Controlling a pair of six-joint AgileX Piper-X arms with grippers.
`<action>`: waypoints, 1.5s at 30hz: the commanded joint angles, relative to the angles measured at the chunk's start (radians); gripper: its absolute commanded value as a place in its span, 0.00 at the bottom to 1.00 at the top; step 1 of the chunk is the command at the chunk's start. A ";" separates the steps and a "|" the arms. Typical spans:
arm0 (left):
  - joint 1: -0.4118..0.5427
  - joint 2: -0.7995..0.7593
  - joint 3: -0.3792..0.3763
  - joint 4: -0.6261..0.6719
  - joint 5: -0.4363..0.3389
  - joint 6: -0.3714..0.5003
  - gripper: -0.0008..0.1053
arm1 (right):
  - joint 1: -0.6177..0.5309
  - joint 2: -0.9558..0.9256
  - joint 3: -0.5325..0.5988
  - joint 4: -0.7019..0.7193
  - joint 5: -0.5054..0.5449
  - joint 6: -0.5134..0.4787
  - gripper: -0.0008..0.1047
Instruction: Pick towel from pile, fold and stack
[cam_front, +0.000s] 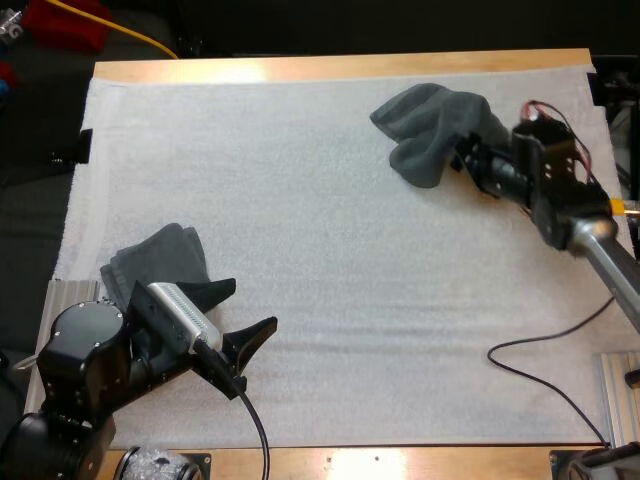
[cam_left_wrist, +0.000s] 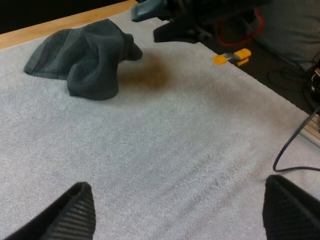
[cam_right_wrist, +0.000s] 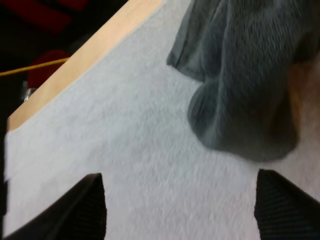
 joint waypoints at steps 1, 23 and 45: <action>-0.005 0.000 -0.008 -0.011 0.005 -0.009 0.64 | 0.001 0.021 -0.019 0.009 0.015 0.004 0.60; -0.005 0.000 -0.008 -0.011 0.026 -0.009 0.64 | 0.001 0.390 -0.209 -0.009 0.066 0.004 0.58; -0.005 0.000 -0.008 -0.003 0.058 -0.026 0.64 | 0.055 0.190 -0.277 0.186 0.113 -0.473 0.03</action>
